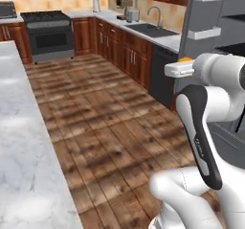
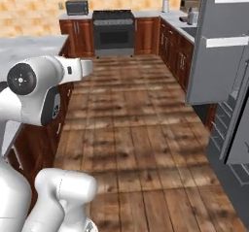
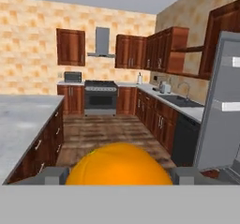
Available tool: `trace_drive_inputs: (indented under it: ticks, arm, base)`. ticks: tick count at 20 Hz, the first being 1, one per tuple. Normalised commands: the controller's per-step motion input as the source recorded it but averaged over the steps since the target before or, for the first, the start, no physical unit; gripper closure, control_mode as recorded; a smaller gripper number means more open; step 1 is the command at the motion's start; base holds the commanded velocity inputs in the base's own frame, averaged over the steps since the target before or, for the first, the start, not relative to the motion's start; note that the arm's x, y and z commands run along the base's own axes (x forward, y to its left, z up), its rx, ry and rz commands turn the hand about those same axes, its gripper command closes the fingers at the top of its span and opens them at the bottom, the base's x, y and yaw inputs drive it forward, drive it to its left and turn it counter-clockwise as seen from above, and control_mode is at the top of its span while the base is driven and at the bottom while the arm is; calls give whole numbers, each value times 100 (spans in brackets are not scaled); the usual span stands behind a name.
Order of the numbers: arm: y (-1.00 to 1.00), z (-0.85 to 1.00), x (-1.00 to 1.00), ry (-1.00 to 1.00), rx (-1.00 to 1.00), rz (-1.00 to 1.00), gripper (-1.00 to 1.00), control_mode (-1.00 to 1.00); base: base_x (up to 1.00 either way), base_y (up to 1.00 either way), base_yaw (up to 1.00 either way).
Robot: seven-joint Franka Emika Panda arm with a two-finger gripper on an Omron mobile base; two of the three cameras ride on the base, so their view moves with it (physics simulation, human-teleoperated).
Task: Retrieve the orange and tangerine from the fridge and place them into the bowl on the dining table.
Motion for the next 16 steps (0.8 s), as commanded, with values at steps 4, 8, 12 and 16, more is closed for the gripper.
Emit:
trace_drive_inputs:
  ticks: [4, 8, 12, 16]
  arm:
    - [0, 0, 0, 0, 0, 0, 100, 100]
    - [0, 0, 0, 0, 0, 0, 100, 100]
    - [0, 0, 0, 0, 0, 0, 100, 100]
    - [0, 0, 0, 0, 0, 0, 100, 100]
  base:
    - [-99, -9, 41]
    - [-99, 2, 34]
    - [-84, 27, 27]
    - [-95, 39, 25]
